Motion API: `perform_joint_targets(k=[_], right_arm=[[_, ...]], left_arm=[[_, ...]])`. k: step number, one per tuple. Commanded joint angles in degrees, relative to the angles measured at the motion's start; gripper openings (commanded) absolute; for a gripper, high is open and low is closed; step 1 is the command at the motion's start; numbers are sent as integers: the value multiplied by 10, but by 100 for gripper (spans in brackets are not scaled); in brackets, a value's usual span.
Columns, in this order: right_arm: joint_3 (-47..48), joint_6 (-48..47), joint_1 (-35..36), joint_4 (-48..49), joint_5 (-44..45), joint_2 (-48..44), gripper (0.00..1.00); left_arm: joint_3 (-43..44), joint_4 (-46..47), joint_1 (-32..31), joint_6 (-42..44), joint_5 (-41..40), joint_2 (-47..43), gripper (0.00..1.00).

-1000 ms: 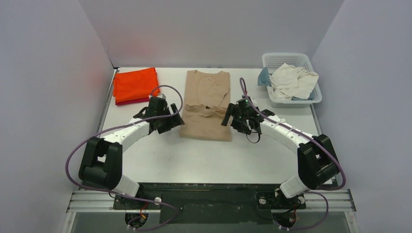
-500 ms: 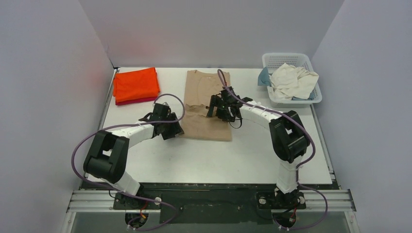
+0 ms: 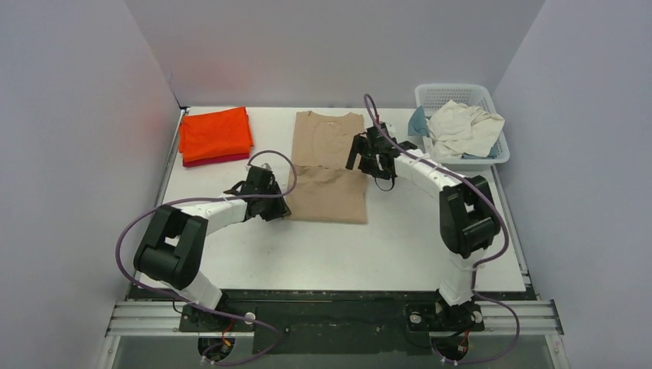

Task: Fold and stack the t-shirts
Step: Grab one side of the 2/3 rectangular tshirt with both arms

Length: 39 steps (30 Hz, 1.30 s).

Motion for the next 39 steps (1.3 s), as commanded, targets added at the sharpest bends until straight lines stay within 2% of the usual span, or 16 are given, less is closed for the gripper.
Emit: perform_joint_targets(k=[1, 8, 10, 11, 16, 20, 22, 24, 29, 32, 35, 39], right_arm=[[-138, 23, 30, -42, 11, -153, 84], [-348, 118, 71, 40, -1, -256, 73], [-367, 130, 71, 53, 4, -262, 68], [-371, 134, 72, 61, 0, -258, 65], [-393, 149, 81, 105, -33, -237, 57], [-389, 152, 81, 129, -21, -202, 45], [-390, 155, 81, 132, -22, -192, 28], [-397, 157, 82, 133, -33, -200, 2], [-445, 155, 90, 78, -83, -287, 0], [-480, 159, 104, 28, -132, -370, 0], [-508, 161, 114, -23, -195, -431, 0], [-498, 138, 144, -111, -252, -520, 0]], left_arm=[[-27, -45, -18, -3, -16, 8, 35], [-43, -56, -20, -13, -26, -6, 12], [-44, -53, -21, -14, -23, -6, 6], [-44, -54, -21, -16, -22, -5, 0], [-52, -52, -22, -20, -26, -9, 0], [-56, -48, -24, -21, -26, -10, 0], [-58, -48, -25, -23, -25, -13, 0], [-60, -50, -26, -26, -25, -22, 0], [-84, -100, -38, -35, -23, -115, 0], [-113, -176, -65, -58, -23, -190, 0], [-121, -263, -112, -88, -56, -305, 0], [-109, -370, -140, -115, -60, -456, 0]])
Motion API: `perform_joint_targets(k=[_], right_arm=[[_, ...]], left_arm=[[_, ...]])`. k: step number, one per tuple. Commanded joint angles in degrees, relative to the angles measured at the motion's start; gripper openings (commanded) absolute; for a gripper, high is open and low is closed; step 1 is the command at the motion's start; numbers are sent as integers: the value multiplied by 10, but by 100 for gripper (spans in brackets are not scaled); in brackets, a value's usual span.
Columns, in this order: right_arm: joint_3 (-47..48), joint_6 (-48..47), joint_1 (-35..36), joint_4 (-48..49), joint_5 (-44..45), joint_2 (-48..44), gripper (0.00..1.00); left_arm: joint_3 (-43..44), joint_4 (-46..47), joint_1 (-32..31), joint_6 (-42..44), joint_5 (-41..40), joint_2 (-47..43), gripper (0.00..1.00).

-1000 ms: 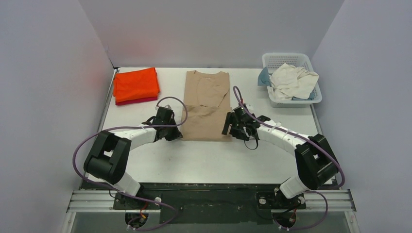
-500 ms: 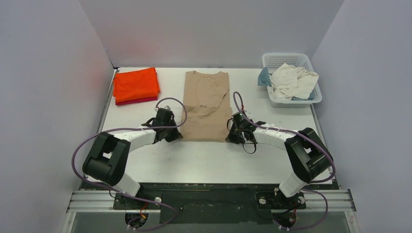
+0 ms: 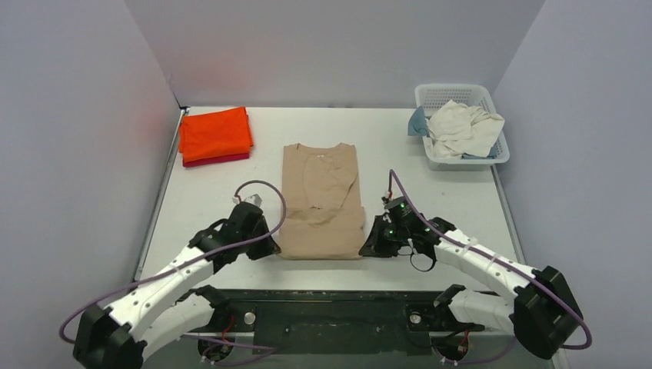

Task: Fold and stack the t-shirts
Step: Grab one side of the 2/3 rectangular tshirt with both arms, then fold the long partially folded tshirt into a neat square

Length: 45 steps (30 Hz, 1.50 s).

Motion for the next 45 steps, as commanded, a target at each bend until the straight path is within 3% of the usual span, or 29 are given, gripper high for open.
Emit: perform_joint_targets(k=[1, 5, 12, 22, 30, 45], right_arm=[[14, -22, 30, -143, -89, -87, 0], [46, -30, 37, -183, -127, -135, 0], [114, -47, -13, -188, -172, -132, 0], [196, -62, -98, -129, -204, -39, 0], [256, -64, -158, -91, -257, 47, 0], [321, -24, -215, 14, -308, 214, 0]], left_arm=[[24, -151, -22, -41, -18, -156, 0], [54, -177, -26, -50, 14, -251, 0], [107, -171, -26, -34, -13, -273, 0], [160, -20, -3, 3, -102, -127, 0], [193, 64, 131, 47, 9, -29, 0], [261, 172, 190, 76, 39, 167, 0]])
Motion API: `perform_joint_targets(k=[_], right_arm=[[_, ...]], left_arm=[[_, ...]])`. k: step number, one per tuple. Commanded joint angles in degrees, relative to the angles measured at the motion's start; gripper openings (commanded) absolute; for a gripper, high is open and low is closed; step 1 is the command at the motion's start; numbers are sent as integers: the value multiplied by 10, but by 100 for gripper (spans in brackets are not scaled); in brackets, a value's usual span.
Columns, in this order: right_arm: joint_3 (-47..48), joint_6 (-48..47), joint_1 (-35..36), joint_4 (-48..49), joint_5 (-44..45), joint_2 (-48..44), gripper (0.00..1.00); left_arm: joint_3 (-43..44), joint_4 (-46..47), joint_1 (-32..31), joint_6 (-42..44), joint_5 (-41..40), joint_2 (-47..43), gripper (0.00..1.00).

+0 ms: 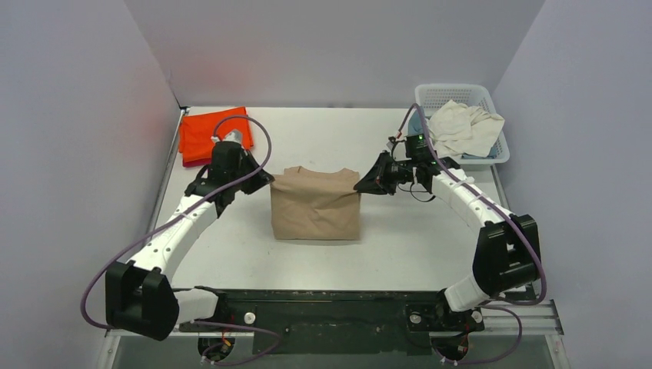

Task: Fold and stack the t-shirts
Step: Fold the long partially folded tshirt into a neat square

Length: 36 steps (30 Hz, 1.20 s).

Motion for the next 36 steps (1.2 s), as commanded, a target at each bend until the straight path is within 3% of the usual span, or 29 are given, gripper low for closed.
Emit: perform_joint_targets(k=[1, 15, 20, 29, 30, 31, 32, 33, 34, 35, 36], right_arm=[[32, 20, -16, 55, -34, 35, 0], [111, 67, -59, 148, -6, 197, 0], [137, 60, -72, 151, 9, 241, 0], [230, 45, -77, 146, 9, 354, 0], [240, 45, -77, 141, 24, 359, 8], [245, 44, -79, 136, 32, 361, 16], [256, 42, -79, 120, 50, 360, 32], [262, 33, -80, 107, 59, 357, 39], [275, 23, -80, 76, 80, 347, 51], [282, 2, -80, 57, 92, 341, 54], [289, -10, -78, 20, 121, 325, 58]], left_arm=[[49, 75, 19, 22, 6, 47, 0], [169, 130, 36, 59, 24, 282, 0], [212, 129, 36, 63, 39, 343, 0], [283, 84, 37, 59, -3, 428, 1], [300, 68, 37, 57, -6, 434, 6], [308, 62, 38, 59, -9, 441, 20], [324, 53, 38, 59, -10, 443, 29], [340, 47, 37, 61, -12, 444, 50], [347, 33, 37, 63, -13, 442, 59], [358, 27, 35, 71, -17, 432, 73], [361, 13, 32, 75, -23, 418, 78]])
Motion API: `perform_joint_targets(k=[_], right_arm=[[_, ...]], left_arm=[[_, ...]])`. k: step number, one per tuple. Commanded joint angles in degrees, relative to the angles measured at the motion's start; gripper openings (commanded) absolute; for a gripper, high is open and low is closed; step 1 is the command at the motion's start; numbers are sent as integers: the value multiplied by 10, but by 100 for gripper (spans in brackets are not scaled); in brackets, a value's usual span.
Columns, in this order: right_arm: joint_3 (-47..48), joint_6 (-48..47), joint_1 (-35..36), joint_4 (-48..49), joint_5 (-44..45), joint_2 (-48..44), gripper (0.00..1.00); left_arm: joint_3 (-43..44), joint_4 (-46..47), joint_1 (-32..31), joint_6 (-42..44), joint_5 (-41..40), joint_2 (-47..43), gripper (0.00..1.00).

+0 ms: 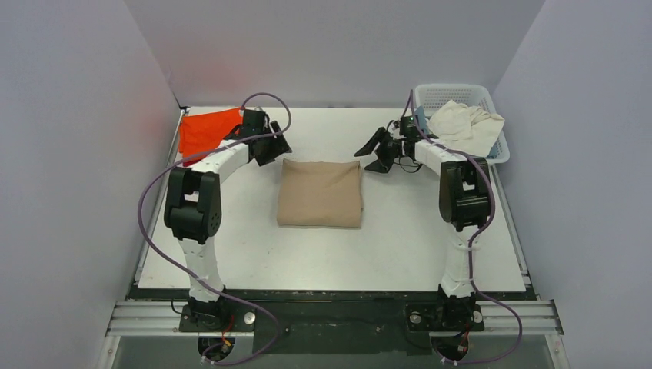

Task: Fold and stack the t-shirts
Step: Fold the long partially folded tshirt into a neat square

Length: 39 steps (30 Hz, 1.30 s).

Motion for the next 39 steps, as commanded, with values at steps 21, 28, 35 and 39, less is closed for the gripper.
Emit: perform_joint_targets(k=[21, 28, 35, 39], right_arm=[[-262, -119, 164, -30, 233, -335, 92], [-270, -75, 192, 101, 176, -306, 92], [-299, -2, 191, 235, 136, -228, 90], [-331, 3, 163, 251, 148, -190, 89]], left_arm=[[-233, 19, -61, 29, -2, -227, 89], [-264, 55, -104, 7, 4, -270, 90], [-315, 121, -106, -8, 17, -231, 91], [-344, 122, -97, -9, 20, -198, 91]])
